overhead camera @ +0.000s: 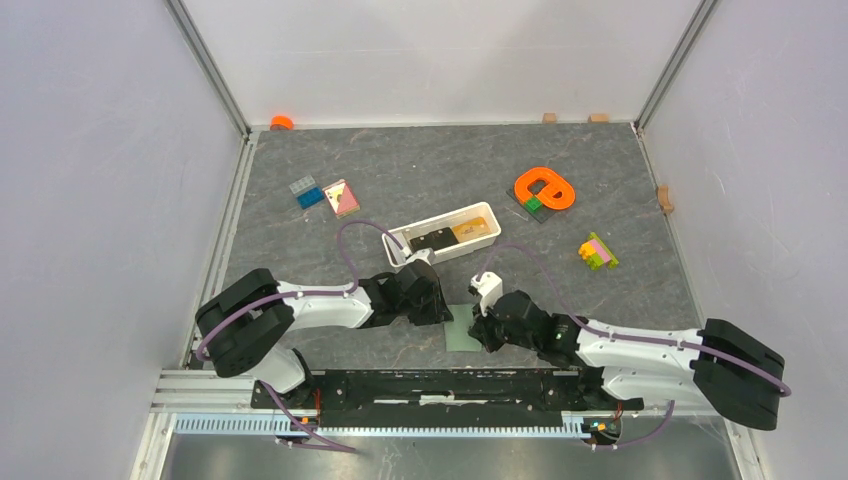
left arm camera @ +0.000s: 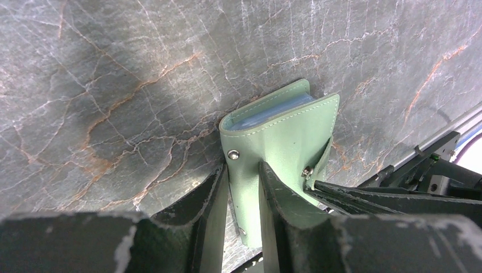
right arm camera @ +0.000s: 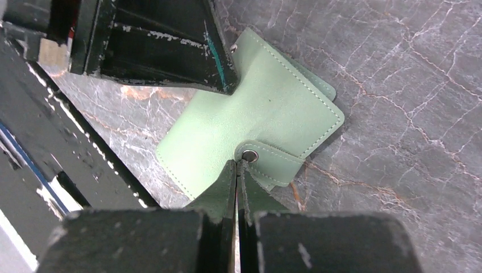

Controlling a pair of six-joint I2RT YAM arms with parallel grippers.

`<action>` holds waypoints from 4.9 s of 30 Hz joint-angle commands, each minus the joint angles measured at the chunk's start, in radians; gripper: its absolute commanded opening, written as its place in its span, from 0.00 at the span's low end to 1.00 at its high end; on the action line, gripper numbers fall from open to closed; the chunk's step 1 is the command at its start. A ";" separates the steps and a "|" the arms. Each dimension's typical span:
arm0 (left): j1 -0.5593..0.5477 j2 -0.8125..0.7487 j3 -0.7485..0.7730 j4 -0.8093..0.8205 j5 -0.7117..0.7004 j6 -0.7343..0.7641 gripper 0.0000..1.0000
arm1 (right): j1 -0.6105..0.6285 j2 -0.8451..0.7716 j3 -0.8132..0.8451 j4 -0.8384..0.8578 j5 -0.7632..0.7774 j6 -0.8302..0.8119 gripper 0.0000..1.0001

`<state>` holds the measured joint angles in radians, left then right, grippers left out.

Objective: Put the credit cards into the card holder
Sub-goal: Close the card holder at the center of the board.

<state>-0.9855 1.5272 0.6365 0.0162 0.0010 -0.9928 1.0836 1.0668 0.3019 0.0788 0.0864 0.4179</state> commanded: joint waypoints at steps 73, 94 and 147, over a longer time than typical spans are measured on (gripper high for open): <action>0.025 -0.225 -0.136 0.061 -0.006 0.377 0.37 | -0.547 0.599 0.091 -0.257 -0.399 0.164 0.00; 0.049 -0.358 -0.186 0.087 0.076 0.472 0.37 | -0.553 0.700 0.391 -0.507 -0.260 0.462 0.00; 0.067 -0.479 -0.201 0.012 0.072 0.496 0.37 | -0.490 1.137 0.577 -0.673 -0.317 0.743 0.00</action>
<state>-0.9264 1.0706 0.4397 0.0273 0.0803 -0.5400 0.6239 1.8874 0.9920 -0.6785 -0.5682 1.0851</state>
